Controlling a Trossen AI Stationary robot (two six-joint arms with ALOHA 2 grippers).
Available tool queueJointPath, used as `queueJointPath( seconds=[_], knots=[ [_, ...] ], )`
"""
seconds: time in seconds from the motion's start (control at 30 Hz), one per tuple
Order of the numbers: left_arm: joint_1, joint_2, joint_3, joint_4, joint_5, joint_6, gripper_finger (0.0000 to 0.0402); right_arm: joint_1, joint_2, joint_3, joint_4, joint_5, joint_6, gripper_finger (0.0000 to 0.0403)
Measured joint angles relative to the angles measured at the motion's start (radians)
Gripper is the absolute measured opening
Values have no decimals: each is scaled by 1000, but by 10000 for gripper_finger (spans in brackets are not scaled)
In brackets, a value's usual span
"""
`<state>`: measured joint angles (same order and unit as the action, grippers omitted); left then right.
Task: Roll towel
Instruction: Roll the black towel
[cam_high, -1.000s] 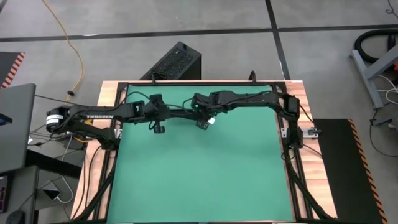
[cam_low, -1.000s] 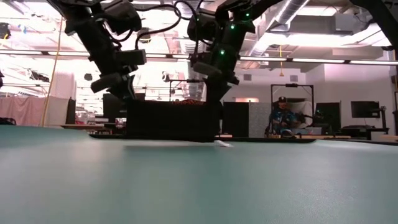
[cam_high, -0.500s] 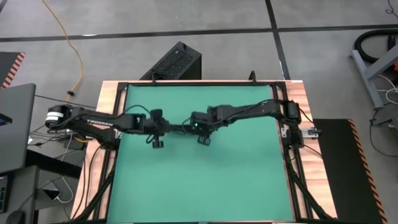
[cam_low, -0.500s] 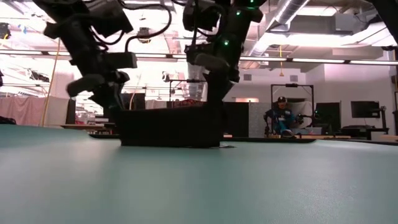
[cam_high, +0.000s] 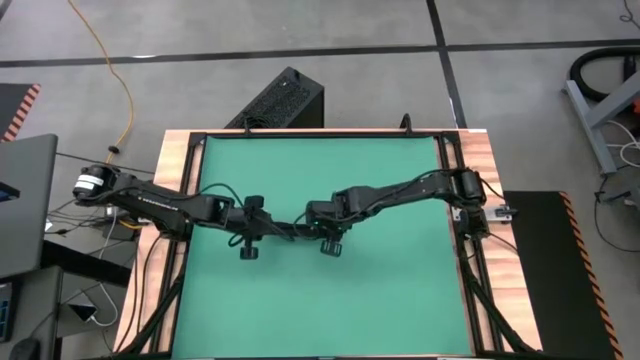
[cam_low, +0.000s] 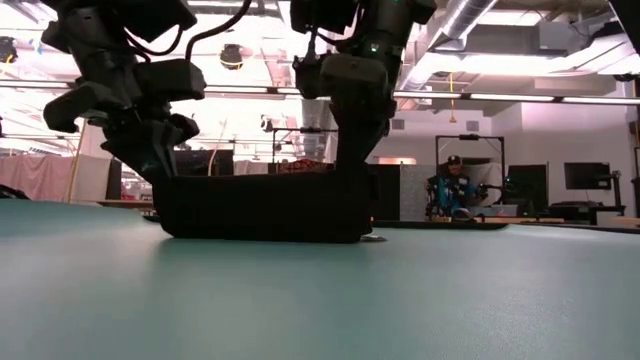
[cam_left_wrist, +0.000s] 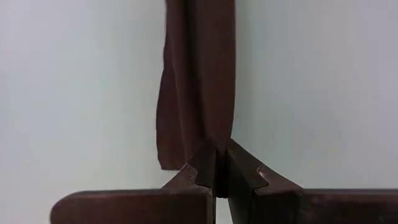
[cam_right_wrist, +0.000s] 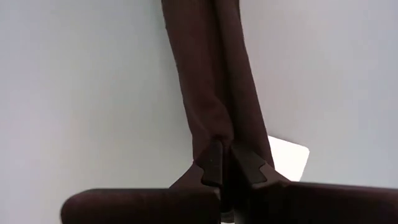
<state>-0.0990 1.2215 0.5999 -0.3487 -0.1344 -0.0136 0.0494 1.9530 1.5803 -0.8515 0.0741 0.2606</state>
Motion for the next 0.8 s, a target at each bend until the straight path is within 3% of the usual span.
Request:
queueJointPath(
  seconds=[0.33, 0.8],
  knots=[
    [3, 20, 0, 3, 125, -40, 0, -3, 50, -2, 54, -173, 5, 18],
    [102, 23, -38, 37, 184, 31, 0, 5, 93, -2, 67, -182, -5, 18]
  ],
)
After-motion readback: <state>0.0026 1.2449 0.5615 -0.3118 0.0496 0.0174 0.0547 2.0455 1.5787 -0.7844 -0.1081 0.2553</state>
